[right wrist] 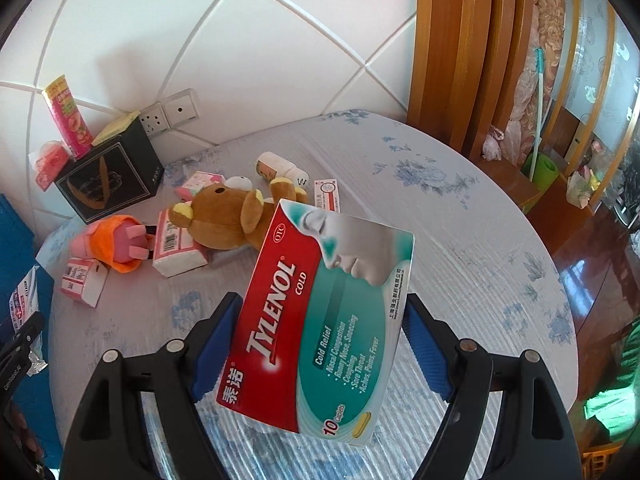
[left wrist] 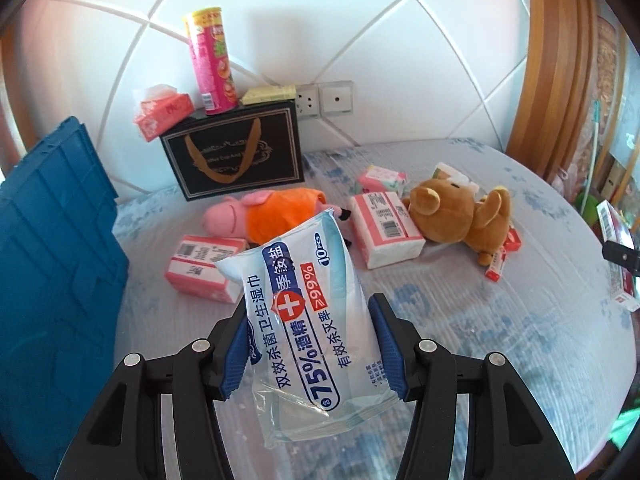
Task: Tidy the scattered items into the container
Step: 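Carry the Tylenol box in the right tool while the left tool carries the wipes to the bin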
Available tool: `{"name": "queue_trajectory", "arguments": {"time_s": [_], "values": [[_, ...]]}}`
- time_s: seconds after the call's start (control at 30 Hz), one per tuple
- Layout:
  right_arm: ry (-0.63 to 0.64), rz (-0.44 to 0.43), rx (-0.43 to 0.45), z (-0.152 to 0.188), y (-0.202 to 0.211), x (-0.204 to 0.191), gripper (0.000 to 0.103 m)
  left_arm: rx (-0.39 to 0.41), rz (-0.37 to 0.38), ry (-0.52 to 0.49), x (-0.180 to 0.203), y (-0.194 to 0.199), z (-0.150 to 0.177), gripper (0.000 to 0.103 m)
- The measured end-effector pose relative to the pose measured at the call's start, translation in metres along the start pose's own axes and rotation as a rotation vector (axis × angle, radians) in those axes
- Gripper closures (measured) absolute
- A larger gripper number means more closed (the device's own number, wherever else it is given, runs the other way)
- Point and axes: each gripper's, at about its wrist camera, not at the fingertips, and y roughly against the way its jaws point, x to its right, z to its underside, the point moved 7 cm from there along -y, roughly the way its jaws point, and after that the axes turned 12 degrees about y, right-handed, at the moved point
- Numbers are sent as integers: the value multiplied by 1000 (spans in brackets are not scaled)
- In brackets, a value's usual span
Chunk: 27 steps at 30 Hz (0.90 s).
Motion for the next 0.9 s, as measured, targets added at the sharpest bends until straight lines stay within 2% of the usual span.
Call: {"name": "queue_trajectory", "arguments": {"time_s": [0.3, 0.47, 0.9], "values": [[57, -54, 77, -11, 75, -20, 23, 48, -6, 26, -23, 67, -9, 48], [91, -79, 98, -10, 101, -35, 23, 77, -12, 20, -33, 96, -12, 48], [193, -159, 130, -11, 154, -77, 23, 95, -43, 34, -63, 158, -17, 48]]}}
